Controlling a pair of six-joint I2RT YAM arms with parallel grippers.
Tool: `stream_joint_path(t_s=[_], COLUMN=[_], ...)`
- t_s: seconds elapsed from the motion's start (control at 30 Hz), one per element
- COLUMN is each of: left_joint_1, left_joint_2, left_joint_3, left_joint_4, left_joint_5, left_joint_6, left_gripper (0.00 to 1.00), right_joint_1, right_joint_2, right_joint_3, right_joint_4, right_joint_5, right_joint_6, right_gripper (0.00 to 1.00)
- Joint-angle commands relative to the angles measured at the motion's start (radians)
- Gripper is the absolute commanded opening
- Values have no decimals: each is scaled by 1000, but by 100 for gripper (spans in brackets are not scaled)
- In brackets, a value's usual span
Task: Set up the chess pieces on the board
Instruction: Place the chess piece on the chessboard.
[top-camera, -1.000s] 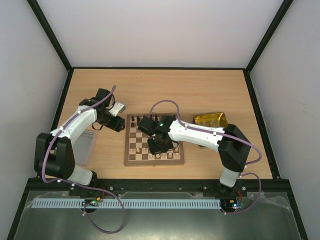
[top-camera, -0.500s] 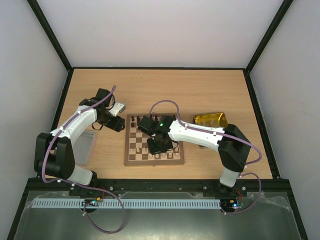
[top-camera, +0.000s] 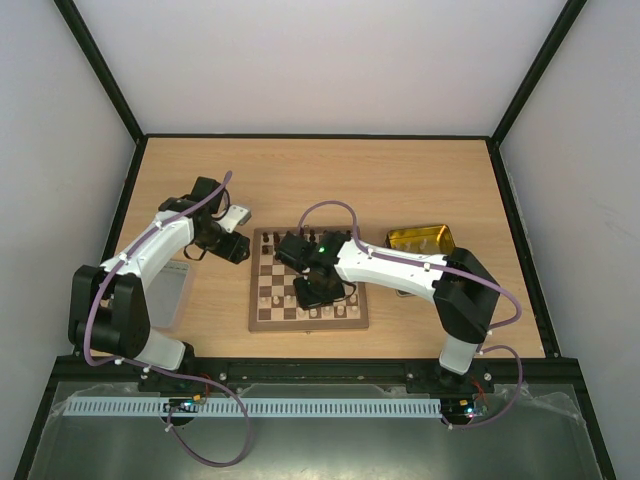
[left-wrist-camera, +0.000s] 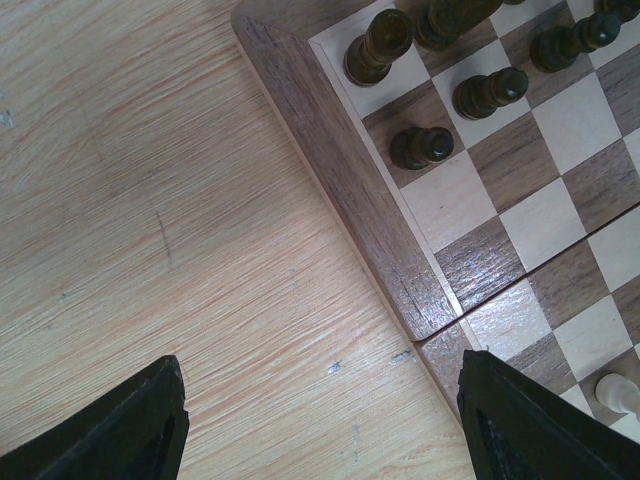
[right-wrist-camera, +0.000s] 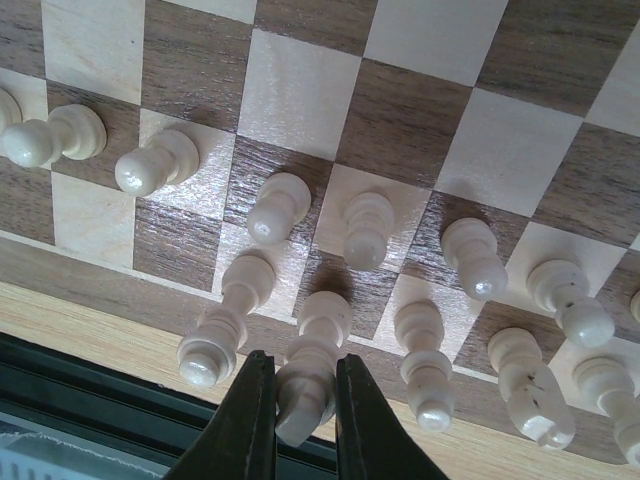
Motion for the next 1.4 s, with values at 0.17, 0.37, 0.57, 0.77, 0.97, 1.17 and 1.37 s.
stream_joint_path(t_s=[0.17,0.37,0.57,0.77,0.97,1.17,1.37], left_joint_1=[-2,-2,-2,-2,-2,-3,-3], left_joint_2=[11,14,19,24,26,28,29], left_joint_3=[-9,-9,-10,-10,-9,-9,-9], left_joint_4=[-12,-12,-11,-12,-11,-10,-10], left_joint_5=[-2,0,1,5,5,8,7], left_joint_6=[-5,-4,-4,-3,-3,-3,-4], left_gripper=[75,75,75,75,75,75,75], right_joint_1=[9,9,9,9,9,9,9], right_joint_2=[17,21,25,28,30,32,33], right_joint_3=[-3,4,8,13,23,29,28], right_joint_4=[5,-3,-11,-17,-25,-30,-30], right_joint_5=[3,9,15,23,32,40,40], right_joint_6=[-7,-7,-9,-9,-7,-6,-5], right_gripper=[2,2,2,2,2,2,2])
